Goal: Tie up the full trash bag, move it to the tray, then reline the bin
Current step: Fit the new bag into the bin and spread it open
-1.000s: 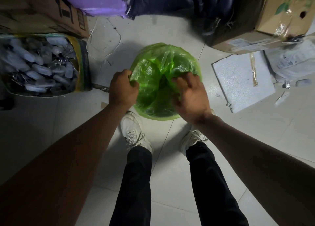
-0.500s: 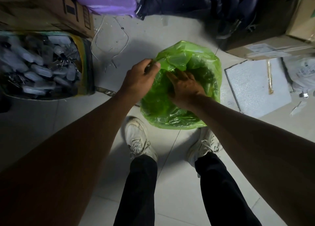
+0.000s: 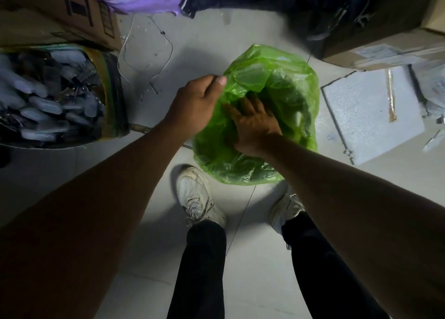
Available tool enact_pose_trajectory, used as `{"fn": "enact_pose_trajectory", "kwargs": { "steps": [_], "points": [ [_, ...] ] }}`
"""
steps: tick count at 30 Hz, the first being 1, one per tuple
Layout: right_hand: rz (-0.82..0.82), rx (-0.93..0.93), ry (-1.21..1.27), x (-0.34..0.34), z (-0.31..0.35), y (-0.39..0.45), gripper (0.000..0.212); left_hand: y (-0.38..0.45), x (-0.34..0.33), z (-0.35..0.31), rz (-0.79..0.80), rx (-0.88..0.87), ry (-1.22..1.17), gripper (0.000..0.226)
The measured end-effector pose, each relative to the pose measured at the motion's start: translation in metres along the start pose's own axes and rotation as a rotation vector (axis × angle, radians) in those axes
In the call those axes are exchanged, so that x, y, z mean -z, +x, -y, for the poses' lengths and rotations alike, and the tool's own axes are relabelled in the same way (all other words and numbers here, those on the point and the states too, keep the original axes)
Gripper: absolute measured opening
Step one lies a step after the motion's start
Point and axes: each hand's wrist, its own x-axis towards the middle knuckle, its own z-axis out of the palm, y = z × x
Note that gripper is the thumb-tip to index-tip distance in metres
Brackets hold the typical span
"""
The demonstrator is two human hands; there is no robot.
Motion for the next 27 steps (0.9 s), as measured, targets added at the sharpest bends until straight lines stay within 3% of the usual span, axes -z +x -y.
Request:
{"fn": "enact_pose_trajectory", "kwargs": {
  "steps": [8, 14, 20, 27],
  "points": [
    [0.017, -0.054, -0.020, -0.005, -0.008, 0.010, 0.090, -0.006, 0.000, -0.001, -0.099, -0.127, -0.052, 0.034],
    [-0.109, 0.053, -0.107, -0.005, -0.008, -0.004, 0.060, -0.011, 0.000, -0.009, -0.093, -0.070, -0.065, 0.035],
    [0.177, 0.001, -0.047, -0.002, -0.011, 0.010, 0.077, -0.011, -0.006, -0.007, -0.082, -0.035, -0.104, 0.036],
    [0.117, 0.006, 0.019, 0.013, -0.006, -0.032, 0.077, -0.016, 0.002, -0.017, -0.110, 0.008, 0.026, 0.041]
  ]
}}
